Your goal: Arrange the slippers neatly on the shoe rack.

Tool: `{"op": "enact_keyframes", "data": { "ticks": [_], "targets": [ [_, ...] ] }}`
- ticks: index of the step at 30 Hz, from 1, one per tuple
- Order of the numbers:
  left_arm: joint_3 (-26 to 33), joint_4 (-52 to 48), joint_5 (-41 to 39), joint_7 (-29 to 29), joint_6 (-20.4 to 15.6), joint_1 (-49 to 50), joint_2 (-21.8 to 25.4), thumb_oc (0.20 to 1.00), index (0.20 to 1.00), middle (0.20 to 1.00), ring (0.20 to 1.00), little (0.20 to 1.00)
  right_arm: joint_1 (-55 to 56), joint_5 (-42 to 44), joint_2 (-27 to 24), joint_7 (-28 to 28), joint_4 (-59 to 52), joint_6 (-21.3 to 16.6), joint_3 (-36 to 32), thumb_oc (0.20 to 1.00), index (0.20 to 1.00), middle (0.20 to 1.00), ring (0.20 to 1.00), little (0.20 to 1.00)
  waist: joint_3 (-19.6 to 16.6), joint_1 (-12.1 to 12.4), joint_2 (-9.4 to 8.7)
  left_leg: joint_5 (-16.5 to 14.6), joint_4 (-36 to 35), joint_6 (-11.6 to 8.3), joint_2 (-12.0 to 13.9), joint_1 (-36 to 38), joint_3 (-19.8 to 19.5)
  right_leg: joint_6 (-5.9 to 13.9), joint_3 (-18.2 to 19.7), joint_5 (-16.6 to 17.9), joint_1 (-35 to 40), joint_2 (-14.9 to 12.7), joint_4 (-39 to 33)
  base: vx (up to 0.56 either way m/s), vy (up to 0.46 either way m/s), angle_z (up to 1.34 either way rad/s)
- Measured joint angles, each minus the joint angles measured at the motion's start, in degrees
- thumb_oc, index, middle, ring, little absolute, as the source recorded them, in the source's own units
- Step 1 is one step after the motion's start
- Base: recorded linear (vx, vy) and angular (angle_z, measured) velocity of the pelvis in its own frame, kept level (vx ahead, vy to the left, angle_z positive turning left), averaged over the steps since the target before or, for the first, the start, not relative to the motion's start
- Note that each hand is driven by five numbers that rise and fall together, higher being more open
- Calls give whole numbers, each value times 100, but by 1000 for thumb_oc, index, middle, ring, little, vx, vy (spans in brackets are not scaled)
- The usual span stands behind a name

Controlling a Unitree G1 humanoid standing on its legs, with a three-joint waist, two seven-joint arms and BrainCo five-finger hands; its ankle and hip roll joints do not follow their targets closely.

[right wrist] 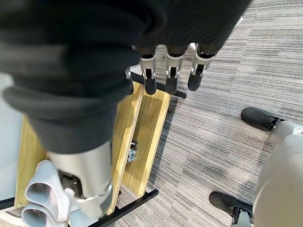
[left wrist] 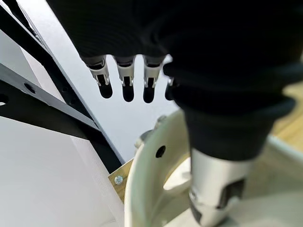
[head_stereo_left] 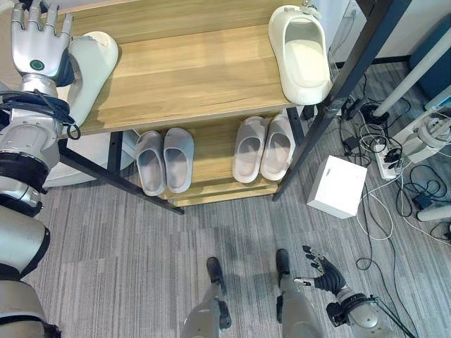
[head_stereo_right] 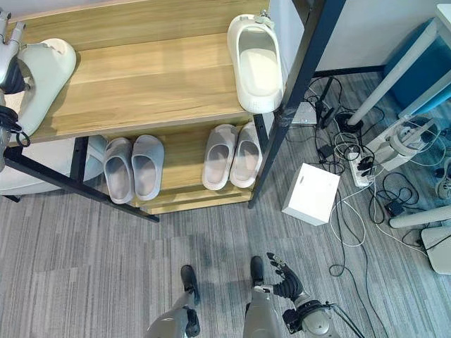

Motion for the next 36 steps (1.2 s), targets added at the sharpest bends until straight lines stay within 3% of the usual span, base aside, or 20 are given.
{"op": "enact_keyframes", "data": {
  "ticks": [3, 4, 5, 11, 16, 27, 32, 33, 34, 36],
  "targets": [
    [-2, 2, 0, 2, 13, -67, -11, 1000, 1000, 1000, 1000, 1000, 1, 46, 1, 5, 0, 0, 11, 1000, 1000, 1000, 1000, 1000, 34, -8, -54, 0, 1, 0, -4, 0, 2, 1, 3, -1, -4, -5, 0, 0, 0, 0],
    [-1, -1, 0, 0, 40, -90, -29, 658, 658, 658, 658, 658, 3, 46, 0, 5, 0, 0, 18, 1000, 1000, 1000, 1000, 1000, 41, -8, -66, 0, -15, 0, -9, -4, 4, 1, 3, -1, -6, -23, 0, 0, 0, 0],
    [-1, 0, 0, -17, 36, -90, -33, 200, 200, 200, 200, 200, 2, 46, 0, 7, 0, 0, 24, 1000, 1000, 1000, 1000, 1000, 42, -6, -64, -1, -33, 0, -17, -9, 5, 2, 4, 0, -12, -42, 0, 0, 0, 0],
    [209, -749, -5, -40, 3, -85, -162, 200, 200, 200, 200, 200, -4, 43, 11, -2, 13, 0, 39, 1000, 1000, 1000, 1000, 1000, 54, 30, -80, -5, 2, 11, -109, -84, -8, 31, -13, 25, -62, -105, 1, -7, -11, 4],
    [239, -2094, 240, -177, -222, 104, -839, 200, 200, 200, 200, 200, -116, 43, 14, -1, 13, 5, 42, 1000, 1000, 1000, 1000, 1000, 54, 10, -62, 24, 2, 51, -77, 123, -8, 48, -17, 7, 133, -108, 0, -26, -84, -1],
    [8, -866, 440, -277, -68, -211, -1421, 200, 200, 200, 200, 200, 44, 54, -147, 3, 32, 14, -48, 1000, 1000, 1000, 1000, 1000, -95, -246, 233, 1, -33, 63, -63, 184, 130, 46, 168, 45, 92, -86, -15, -2, -41, -8],
    [-2, -757, 212, -266, -61, -429, -1937, 200, 200, 200, 200, 200, 302, 165, -362, 4, 7, 21, -211, 1000, 1000, 1000, 1000, 1000, -168, -436, 217, -39, -31, 65, 4, 214, 307, 20, 311, 63, 21, -1, 1, 22, -66, -17],
    [-460, -449, 209, -322, 2, -684, -2368, 1000, 1000, 1000, 1000, 1000, 324, 171, -367, 20, 3, 26, -204, 1000, 1000, 1000, 1000, 1000, -273, -484, 192, -63, 2, 61, 29, 317, 324, 11, 295, 34, 124, -10, 1, 64, -86, -13],
    [-1063, -199, 217, -356, -130, -919, -2817, 1000, 1000, 1000, 1000, 1000, 331, 172, -375, 48, -36, 16, -178, 1000, 1000, 1000, 1000, 1000, -576, -590, 223, -109, -35, 63, 24, 344, 361, 12, 366, 6, 109, 10, 0, 35, -59, -22],
    [-982, 182, 200, -506, -234, -958, -2811, 1000, 1000, 1000, 1000, 1000, 371, 173, -478, 51, 8, 57, -203, 1000, 1000, 1000, 1000, 1000, -669, -717, 330, -115, -38, 61, 54, 432, 481, 9, 484, 11, 126, 32, 2, 29, -93, -31]
  ]
}}
